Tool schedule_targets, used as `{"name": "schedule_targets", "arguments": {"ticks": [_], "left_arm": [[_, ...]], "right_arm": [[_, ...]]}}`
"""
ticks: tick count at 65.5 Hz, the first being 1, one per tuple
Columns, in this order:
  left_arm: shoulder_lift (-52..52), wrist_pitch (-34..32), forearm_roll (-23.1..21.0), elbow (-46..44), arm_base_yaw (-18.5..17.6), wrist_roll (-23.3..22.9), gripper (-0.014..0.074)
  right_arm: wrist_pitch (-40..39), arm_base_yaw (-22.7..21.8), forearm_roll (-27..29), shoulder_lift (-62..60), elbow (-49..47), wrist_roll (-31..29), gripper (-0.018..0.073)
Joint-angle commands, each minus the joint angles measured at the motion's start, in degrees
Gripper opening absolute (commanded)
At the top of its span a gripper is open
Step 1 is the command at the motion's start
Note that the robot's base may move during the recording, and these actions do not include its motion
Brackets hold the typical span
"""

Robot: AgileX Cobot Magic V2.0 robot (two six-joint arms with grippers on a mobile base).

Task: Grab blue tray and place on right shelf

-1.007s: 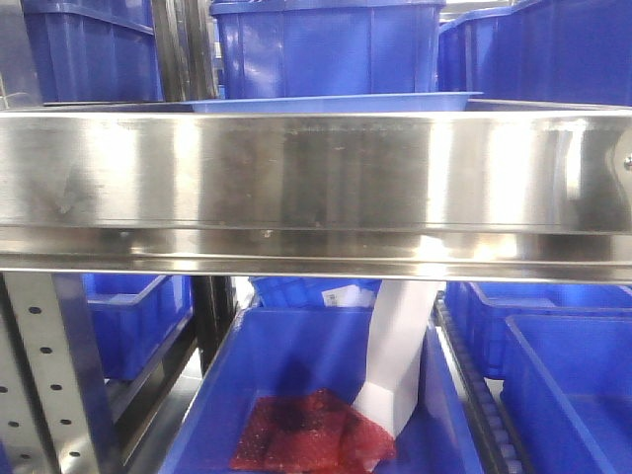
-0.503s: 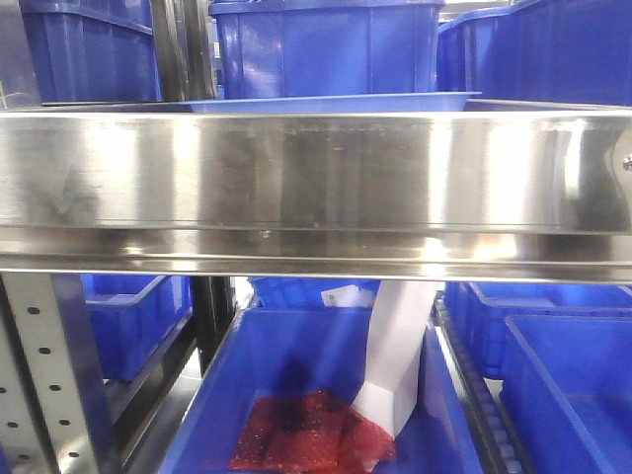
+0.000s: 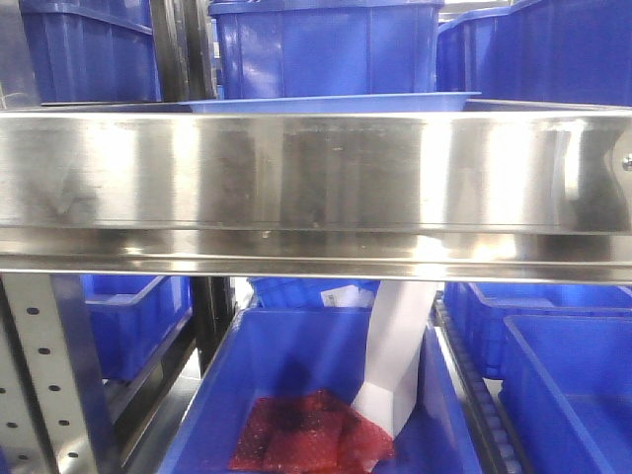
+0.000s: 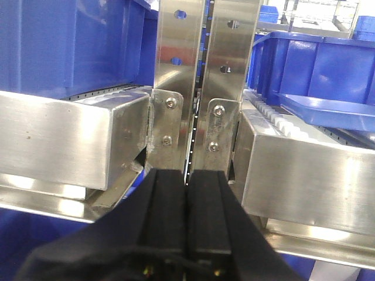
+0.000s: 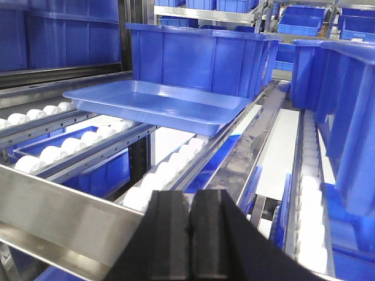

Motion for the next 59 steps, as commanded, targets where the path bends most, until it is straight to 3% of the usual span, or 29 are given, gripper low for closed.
{"name": "schedule_targets", "arguments": {"ticks": [1,9,25,37,59], "left_arm": [[-0.7,-5.7,-0.3,1.8,0.0,0.0,-0.0048],[-0.7,-5.7,-0.3,1.8,0.0,0.0,-0.0048],[-0.7,-5.7,-0.3,1.8,0.0,0.0,-0.0048],[-0.7,-5.7,-0.3,1.8,0.0,0.0,-0.0048],[-0.7,-5.7,-0.3,1.8,0.0,0.0,-0.0048]], "right_arm": [[-5.5,-3.1,4.2,0.2,-1.2,-3.4,0.0056],[-5.6,-10.2,10.1,-1.0,0.4,-9.4,0.0056],[-6.6,-20.5,11.6,-10.5,11.0,-9.6,0.0056],[-9.7,-22.0,12.1,-18.6,19.0,-9.6,0.0056],[-7.5,-22.1,12.1,-19.5,18.8,-9.6,0.0056]]}}
